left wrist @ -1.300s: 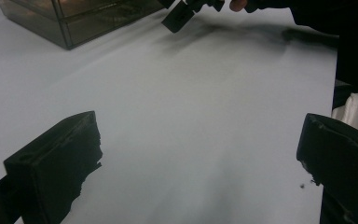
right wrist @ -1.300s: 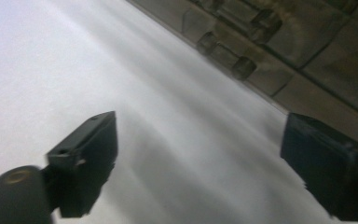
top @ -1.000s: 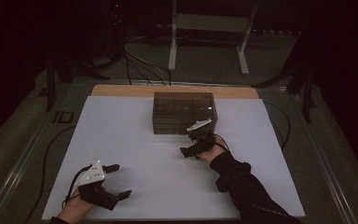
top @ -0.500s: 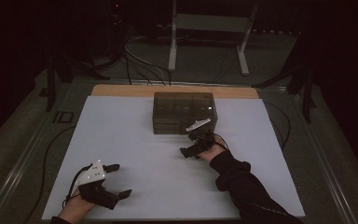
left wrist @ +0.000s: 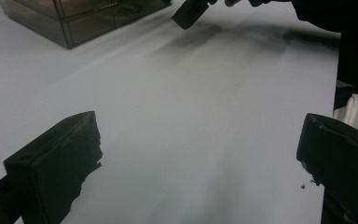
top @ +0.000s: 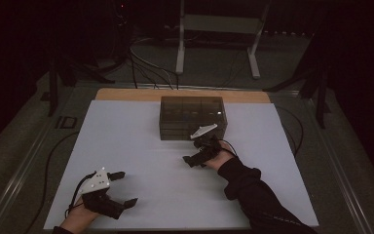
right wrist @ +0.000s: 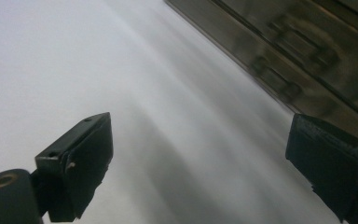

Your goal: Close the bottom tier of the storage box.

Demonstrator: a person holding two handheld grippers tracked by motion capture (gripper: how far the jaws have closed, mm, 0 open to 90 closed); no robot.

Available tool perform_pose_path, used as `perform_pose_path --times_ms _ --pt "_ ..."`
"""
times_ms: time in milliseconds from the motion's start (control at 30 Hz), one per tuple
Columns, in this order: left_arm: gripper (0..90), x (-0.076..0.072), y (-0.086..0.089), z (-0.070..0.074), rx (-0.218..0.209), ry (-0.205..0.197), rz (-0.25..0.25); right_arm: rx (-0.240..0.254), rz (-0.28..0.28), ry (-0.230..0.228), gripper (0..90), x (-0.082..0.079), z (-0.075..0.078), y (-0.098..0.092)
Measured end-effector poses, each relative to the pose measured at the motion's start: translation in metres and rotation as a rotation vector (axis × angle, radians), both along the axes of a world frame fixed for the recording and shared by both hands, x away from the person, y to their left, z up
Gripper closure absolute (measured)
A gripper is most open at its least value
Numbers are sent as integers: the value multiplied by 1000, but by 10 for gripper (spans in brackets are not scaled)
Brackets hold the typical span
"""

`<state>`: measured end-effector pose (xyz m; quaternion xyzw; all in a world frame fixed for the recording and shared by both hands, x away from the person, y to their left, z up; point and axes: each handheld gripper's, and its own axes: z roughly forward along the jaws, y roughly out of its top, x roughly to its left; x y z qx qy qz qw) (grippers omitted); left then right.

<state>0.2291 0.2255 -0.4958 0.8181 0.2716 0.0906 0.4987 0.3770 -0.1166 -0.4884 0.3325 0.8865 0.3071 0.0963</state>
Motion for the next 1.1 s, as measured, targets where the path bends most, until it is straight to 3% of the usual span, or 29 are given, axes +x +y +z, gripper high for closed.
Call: perform_pose_path --times_ms 467,700,867,1100 --pt "0 -1 0 0 1 -2 1 72 126 -26 77 -11 16 11" --pt "0 -1 0 0 1 -2 1 73 184 -63 78 -20 20 15" --pt "0 -1 0 0 2 -3 0 81 222 -64 77 -28 22 18" --pt "0 -1 1 0 4 -4 -1 76 263 -88 78 -37 15 17"
